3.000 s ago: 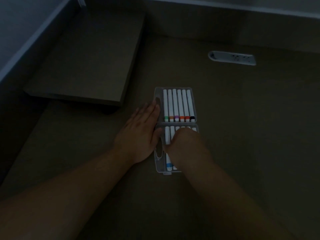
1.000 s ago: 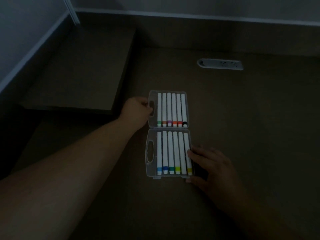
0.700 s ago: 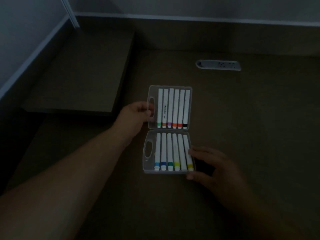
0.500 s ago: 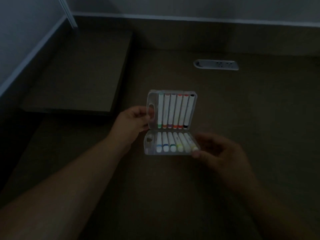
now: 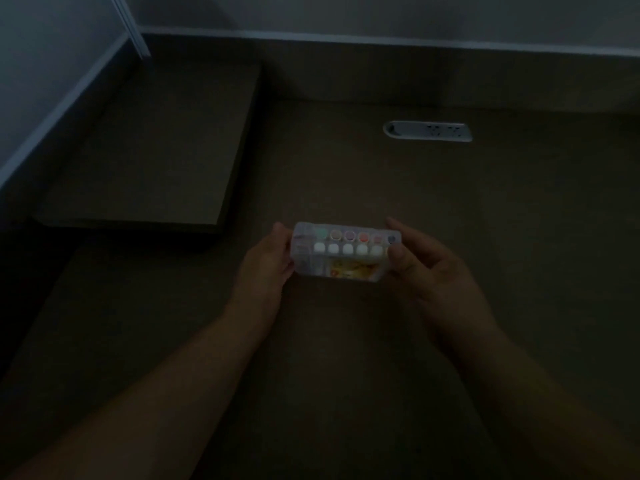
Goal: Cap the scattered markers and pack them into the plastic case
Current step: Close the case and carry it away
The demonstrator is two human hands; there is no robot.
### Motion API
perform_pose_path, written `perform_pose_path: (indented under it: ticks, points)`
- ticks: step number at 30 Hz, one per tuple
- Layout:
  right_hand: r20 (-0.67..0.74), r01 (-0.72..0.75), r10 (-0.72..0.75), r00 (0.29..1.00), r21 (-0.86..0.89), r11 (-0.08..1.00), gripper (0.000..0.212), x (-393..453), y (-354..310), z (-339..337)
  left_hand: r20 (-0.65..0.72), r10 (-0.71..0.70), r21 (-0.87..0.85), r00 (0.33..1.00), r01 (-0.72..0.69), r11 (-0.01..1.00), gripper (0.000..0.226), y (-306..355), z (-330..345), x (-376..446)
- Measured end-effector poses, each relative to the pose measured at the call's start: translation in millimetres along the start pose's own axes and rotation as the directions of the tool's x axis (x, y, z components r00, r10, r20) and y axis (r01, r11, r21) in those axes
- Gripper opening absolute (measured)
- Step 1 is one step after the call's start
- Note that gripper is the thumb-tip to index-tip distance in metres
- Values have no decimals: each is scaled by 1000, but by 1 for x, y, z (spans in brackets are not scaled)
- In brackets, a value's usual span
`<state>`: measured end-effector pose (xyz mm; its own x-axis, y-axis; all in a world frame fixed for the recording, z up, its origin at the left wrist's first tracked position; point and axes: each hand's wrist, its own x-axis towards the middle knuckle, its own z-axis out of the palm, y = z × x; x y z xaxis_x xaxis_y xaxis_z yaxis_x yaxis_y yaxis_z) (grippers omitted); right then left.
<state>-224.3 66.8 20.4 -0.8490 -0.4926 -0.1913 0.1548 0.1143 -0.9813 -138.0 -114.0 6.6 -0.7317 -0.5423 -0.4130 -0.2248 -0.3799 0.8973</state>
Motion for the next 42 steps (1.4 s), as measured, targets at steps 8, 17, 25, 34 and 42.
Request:
perform_pose_path:
  ticks: [8,17,25,34,42]
  points:
    - [-23,41,-40,999,7,999,33,-5,7,7,38,129,105,991,-132,986,62,-4,10,-16]
    - [-114,90,-94,989,-37,995,25,-6,15,17,153,233,159,960,-257,953,45,-5,9,-17]
    - [-179,-42,47,983,27,999,69,-11,18,28,159,281,132,947,-302,944,48,-15,14,-25]
    - [-186,2,0,983,8,1000,24,-12,15,40,-8,237,79,971,-236,969,48,-16,28,-26]
    - [-217,5,1,976,27,1000,20,-10,11,41,-70,220,88,973,-214,973,24,-19,30,-19]
